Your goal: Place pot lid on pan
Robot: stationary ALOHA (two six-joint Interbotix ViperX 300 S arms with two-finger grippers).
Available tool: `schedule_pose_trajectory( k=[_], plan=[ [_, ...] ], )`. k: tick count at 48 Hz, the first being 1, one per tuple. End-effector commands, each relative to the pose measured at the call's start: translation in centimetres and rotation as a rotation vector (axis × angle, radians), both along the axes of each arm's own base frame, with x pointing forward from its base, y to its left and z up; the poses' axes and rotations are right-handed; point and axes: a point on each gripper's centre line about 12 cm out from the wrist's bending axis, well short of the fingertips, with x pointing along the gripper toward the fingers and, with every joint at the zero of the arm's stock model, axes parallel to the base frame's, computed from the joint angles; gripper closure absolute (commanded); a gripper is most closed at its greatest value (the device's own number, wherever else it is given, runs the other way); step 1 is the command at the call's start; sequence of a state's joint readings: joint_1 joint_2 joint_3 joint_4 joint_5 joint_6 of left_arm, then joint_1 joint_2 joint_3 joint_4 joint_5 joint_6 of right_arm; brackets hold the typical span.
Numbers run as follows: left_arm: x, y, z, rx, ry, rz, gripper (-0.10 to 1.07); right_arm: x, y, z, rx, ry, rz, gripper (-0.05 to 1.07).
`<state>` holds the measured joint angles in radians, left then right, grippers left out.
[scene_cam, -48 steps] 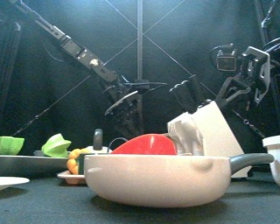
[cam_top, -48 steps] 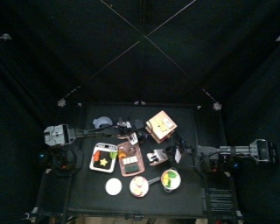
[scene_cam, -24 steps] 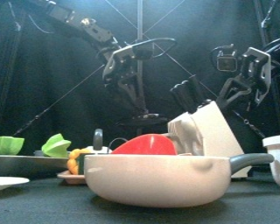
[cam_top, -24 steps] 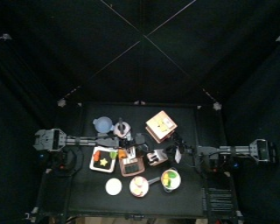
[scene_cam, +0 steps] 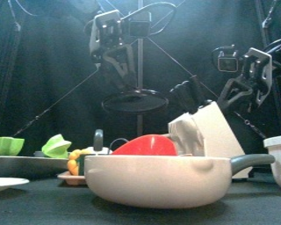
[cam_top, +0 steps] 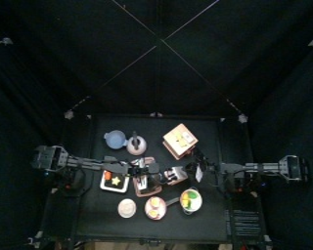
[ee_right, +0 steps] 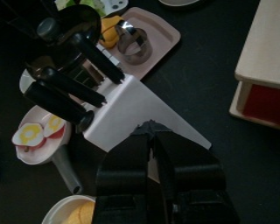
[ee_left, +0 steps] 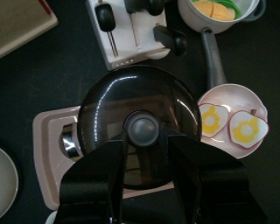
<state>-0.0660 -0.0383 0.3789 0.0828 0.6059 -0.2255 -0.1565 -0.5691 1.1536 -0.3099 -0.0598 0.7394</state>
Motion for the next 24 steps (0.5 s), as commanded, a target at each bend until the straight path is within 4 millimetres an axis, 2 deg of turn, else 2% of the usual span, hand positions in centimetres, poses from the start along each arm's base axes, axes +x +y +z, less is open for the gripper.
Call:
schedule_pose_trajectory(
  k=[1,14,24],
  plan=[
    [-0.3,-1.9,1.2,-0.006,-0.032,-0.047,0.3,0.2,0.0,0.4,-0.006,-0.015,0.005,0.61],
    [-0.5,-7.8,-0.6,-0.02,0.006,-0.184,0.3,0.2,0.0,0.4,-0.006,-0.015,0.005,0.61],
    [0.9,-12.5,-1.6,-0.023,-0.006,-0.281,0.3,0.2,0.0,0.4,-0.004,-0.015,0.004,0.61]
  ],
)
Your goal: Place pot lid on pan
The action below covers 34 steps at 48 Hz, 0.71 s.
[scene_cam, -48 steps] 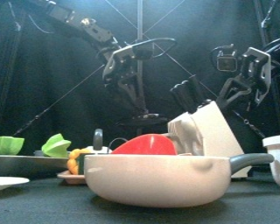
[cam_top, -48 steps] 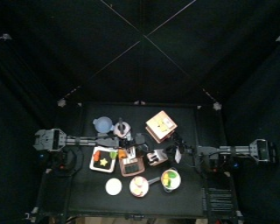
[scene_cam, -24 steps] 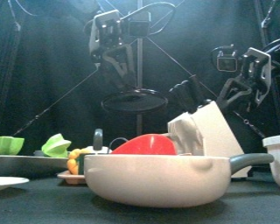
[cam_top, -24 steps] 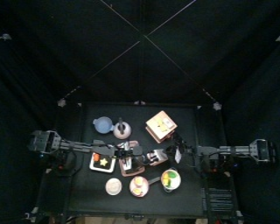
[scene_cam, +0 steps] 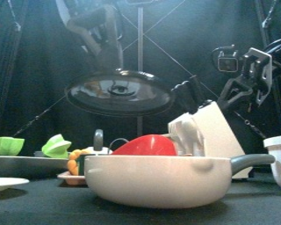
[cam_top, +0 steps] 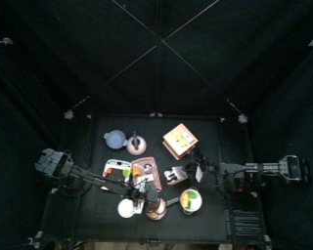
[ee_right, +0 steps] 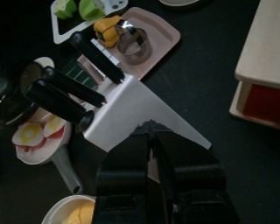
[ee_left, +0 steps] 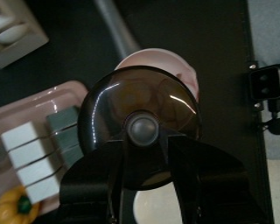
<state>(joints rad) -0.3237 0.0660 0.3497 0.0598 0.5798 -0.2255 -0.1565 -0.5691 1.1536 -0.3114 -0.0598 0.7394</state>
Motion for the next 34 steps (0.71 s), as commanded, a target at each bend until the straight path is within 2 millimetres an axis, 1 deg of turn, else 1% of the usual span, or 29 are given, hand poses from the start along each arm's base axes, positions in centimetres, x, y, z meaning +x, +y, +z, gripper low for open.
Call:
schedule_pose_trajectory(
  k=[1,3,6,15,25,34],
  plan=[
    [1.3,-2.0,1.3,-0.018,-0.054,-0.035,0.3,0.2,0.0,0.5,-0.003,-0.016,0.003,0.61],
    [1.9,-2.7,1.0,-0.017,-0.054,-0.047,0.3,0.2,0.0,0.5,-0.002,-0.018,0.003,0.61],
    [2.6,-3.3,0.7,-0.015,-0.053,-0.053,0.3,0.2,0.0,0.4,-0.002,-0.014,0.002,0.61],
    [4.4,-4.0,-0.3,-0.009,-0.046,-0.057,0.3,0.2,0.0,0.5,-0.002,-0.017,0.002,0.61],
    [4.7,-4.0,-1.4,0.015,-0.014,-0.058,0.3,0.2,0.1,0.4,-0.003,-0.015,0.005,0.61],
    [4.6,-3.8,-1.6,0.019,-0.009,-0.056,0.3,0.2,0.1,0.5,-0.003,-0.016,0.005,0.61]
  ],
)
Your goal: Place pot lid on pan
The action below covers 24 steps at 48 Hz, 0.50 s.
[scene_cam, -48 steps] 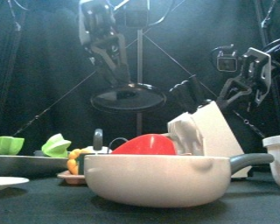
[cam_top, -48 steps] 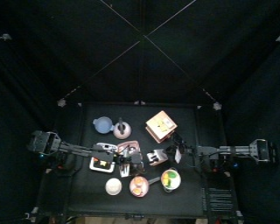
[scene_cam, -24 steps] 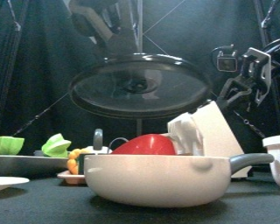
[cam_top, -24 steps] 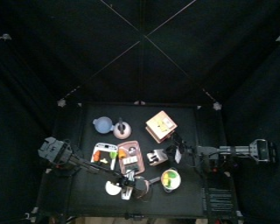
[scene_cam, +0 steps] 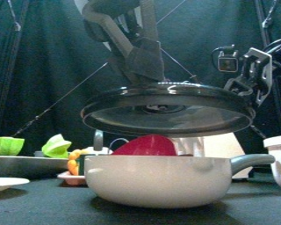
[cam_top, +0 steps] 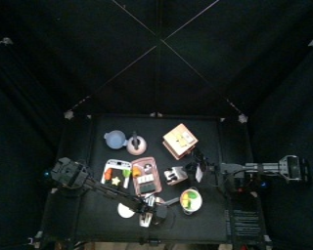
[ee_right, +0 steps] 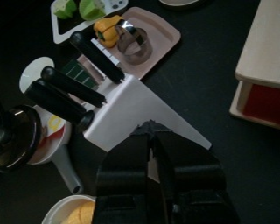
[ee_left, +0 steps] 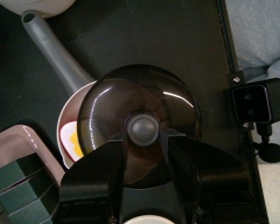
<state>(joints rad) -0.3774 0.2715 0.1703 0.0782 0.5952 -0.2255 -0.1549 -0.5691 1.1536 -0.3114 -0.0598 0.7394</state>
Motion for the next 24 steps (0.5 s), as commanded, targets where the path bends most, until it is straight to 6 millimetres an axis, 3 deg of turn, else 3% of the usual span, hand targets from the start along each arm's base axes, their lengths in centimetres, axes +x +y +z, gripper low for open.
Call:
schedule_pose_trajectory(
  k=[1,24],
  plan=[
    [0.5,0.1,1.6,-0.013,-0.041,0.005,0.3,0.2,0.0,0.5,-0.003,-0.016,0.003,0.61],
    [0.4,2.4,0.4,0.017,-0.005,0.043,0.3,0.2,0.0,0.5,-0.003,-0.016,0.003,0.61]
  ],
)
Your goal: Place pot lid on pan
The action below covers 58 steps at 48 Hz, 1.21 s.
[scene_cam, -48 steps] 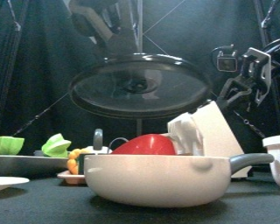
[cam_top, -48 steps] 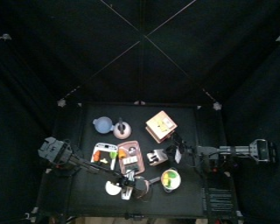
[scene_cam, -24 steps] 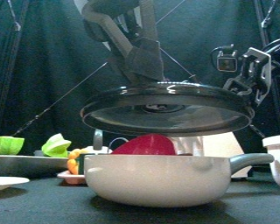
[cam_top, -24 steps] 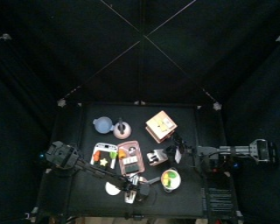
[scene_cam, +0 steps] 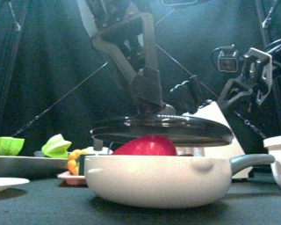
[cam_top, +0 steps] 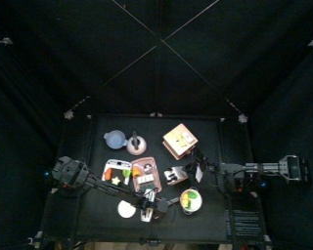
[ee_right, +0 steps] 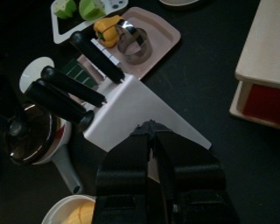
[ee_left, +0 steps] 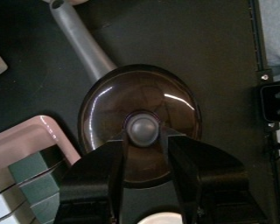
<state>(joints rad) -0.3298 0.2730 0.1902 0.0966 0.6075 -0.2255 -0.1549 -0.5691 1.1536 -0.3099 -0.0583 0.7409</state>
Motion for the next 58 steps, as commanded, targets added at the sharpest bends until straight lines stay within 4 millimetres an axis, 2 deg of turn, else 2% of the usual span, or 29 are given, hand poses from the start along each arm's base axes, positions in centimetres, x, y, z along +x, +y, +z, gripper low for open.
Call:
schedule_pose_trajectory(
  k=[1,17,58],
  plan=[
    [0.1,0.0,1.2,-0.01,-0.029,0.002,0.3,0.2,0.0,0.5,-0.006,-0.018,0.005,0.61],
    [0.1,0.0,1.3,-0.015,-0.032,0.004,0.3,0.2,0.0,0.4,-0.006,-0.016,0.005,0.61],
    [0.2,-0.4,0.0,-0.022,-0.004,0.006,0.3,0.2,0.0,0.5,-0.006,-0.018,0.005,0.61]
  ],
)
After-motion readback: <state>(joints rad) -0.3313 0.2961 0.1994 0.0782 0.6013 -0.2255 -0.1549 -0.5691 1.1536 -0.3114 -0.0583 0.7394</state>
